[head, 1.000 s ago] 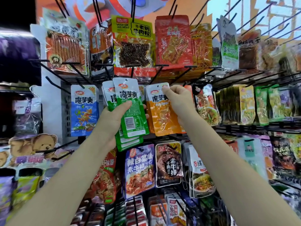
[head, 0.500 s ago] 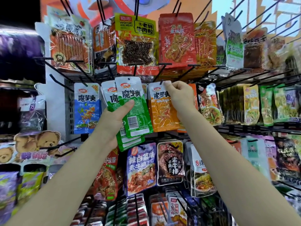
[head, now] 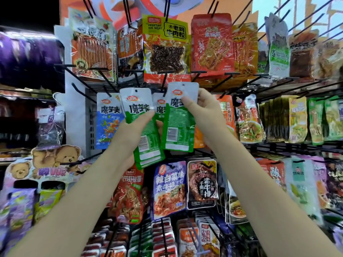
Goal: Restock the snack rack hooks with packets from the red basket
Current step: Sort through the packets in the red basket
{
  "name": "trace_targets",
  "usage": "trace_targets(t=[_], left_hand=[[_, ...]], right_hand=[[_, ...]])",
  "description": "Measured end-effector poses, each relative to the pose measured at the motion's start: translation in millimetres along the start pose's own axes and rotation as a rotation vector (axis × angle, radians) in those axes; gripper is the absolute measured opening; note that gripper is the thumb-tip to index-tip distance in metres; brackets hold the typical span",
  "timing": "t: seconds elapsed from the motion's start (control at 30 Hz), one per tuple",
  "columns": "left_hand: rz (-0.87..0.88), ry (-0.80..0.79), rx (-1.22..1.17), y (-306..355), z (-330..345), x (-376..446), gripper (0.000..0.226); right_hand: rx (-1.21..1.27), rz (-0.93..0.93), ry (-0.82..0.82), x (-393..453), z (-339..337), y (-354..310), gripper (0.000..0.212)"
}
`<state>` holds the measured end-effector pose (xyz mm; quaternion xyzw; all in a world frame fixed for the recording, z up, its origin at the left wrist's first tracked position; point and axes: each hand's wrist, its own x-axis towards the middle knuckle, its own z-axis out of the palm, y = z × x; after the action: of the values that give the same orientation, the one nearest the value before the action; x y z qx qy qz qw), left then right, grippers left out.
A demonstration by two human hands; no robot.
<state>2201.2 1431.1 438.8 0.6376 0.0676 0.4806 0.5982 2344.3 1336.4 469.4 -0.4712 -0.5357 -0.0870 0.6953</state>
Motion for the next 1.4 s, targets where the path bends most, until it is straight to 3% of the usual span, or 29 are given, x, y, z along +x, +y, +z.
trace_targets(t=[0.13,0.3,0.37,0.4,0.47,0.5,0.57,0.67,0.73,0.8,0.87,0.97,1.0,1.03,1.1,1.13,1.23,1.4], left_hand=[[-0.062,0.006,-0.04,4.2,-24.9,5.0,0.042],[0.088,0.059,0.051,4.6,-19.9,-1.1,0.022],[0.154,0.044,0.064,4.7,-11.2,-4.3,0.043],[0.158,0.031,0.042,5.4,-8.6,-5.6,0.059],[0.137,0.0,0.032,5.5,-10.0,-3.9,0.082],[0.136,-0.004,0.035,5.5,-12.1,-3.9,0.083],[0.105,-0.02,0.052,6.4,-15.0,-4.3,0.067],[0.061,-0.041,0.018,5.2,-15.6,-1.4,0.018],[0.059,0.004,0.025,4.1,-14.7,0.8,0.009],[0.055,0.07,0.059,4.7,-14.1,0.3,0.004],[0.05,0.102,0.085,3.0,-19.2,6.7,0.023],[-0.019,0.108,0.106,-5.5,-28.3,20.4,0.122],[-0.028,0.111,0.113,-2.9,-26.9,17.5,0.13],[-0.04,0.09,0.101,4.6,-24.4,8.9,0.116],[-0.07,0.034,0.006,10.1,-24.7,4.8,0.04],[-0.091,-0.032,-0.015,8.5,-27.7,8.0,0.032],[-0.076,-0.049,-0.046,4.6,-34.0,12.7,0.048],[0.032,-0.03,-0.039,-2.3,-38.4,13.4,0.032]], right_hand=[[-0.02,0.018,0.083,6.5,-3.5,0.9,0.005],[-0.147,-0.199,0.148,4.4,29.5,-2.3,0.007],[-0.126,-0.224,0.083,-4.2,47.8,-7.0,0.01],[-0.081,-0.195,0.051,-8.1,54.8,-8.6,0.023],[0.028,-0.018,-0.021,-12.2,60.0,-13.8,0.05],[0.079,0.079,-0.061,-13.0,59.3,-15.3,0.055],[0.097,0.115,-0.127,-13.2,55.4,-12.2,0.043],[0.073,0.052,-0.08,-9.1,51.9,-2.6,0.003],[0.04,0.075,-0.01,-6.0,50.0,2.6,0.022],[-0.004,0.121,0.003,-3.2,44.7,5.1,0.027],[0.01,0.157,-0.066,-4.4,40.6,4.3,0.016],[0.144,0.204,-0.089,-0.3,39.1,4.0,0.012],[0.163,0.214,-0.064,3.1,38.6,3.5,0.012],[0.141,0.211,-0.027,7.8,37.1,3.3,0.016],[0.047,0.184,0.062,17.3,33.5,2.2,0.028],[0.013,0.167,0.101,21.1,32.3,1.6,0.033],[-0.037,0.159,0.143,31.3,32.1,3.4,0.036],[-0.108,0.154,0.158,41.8,37.0,8.0,0.04]])
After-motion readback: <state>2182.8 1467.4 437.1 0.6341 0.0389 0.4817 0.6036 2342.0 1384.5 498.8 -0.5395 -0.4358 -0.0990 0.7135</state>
